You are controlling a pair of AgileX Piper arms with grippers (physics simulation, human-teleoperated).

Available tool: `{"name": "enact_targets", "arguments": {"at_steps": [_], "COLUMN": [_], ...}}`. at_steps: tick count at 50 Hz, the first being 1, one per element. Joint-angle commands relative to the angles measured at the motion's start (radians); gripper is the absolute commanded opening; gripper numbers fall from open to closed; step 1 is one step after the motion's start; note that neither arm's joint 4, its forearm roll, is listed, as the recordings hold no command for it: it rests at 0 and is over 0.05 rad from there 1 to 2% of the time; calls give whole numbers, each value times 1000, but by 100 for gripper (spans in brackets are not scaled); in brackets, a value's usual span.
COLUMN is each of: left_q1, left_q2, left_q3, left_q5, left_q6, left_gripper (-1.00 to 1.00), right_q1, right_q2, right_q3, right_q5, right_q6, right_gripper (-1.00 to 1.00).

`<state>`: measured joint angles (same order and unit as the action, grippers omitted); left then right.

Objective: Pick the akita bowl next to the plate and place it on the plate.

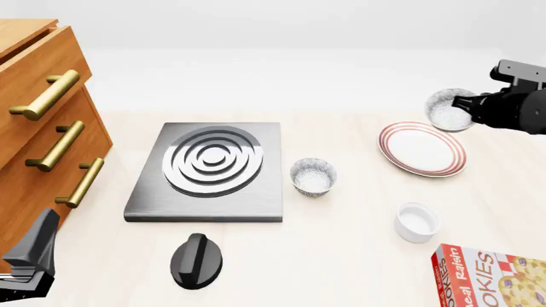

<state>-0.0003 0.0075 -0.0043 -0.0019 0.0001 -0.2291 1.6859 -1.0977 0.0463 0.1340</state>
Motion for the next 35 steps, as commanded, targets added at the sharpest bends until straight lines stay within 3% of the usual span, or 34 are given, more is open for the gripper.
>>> {"name": "enact_targets", "arguments": {"at_steps": [1,35], "left_q1": [0,0], "left_q2": [0,0], "left_q3": [0,0], "left_q5": [0,0], "left_q6": [0,0], "left_gripper": [100,100], "right_q1": [6,6], "right_q2": [37,132], "right_q3": [-40,-123], "right_q5": [-6,-16], "right_q6": [11,32], "right_gripper": [-100,-100]}}
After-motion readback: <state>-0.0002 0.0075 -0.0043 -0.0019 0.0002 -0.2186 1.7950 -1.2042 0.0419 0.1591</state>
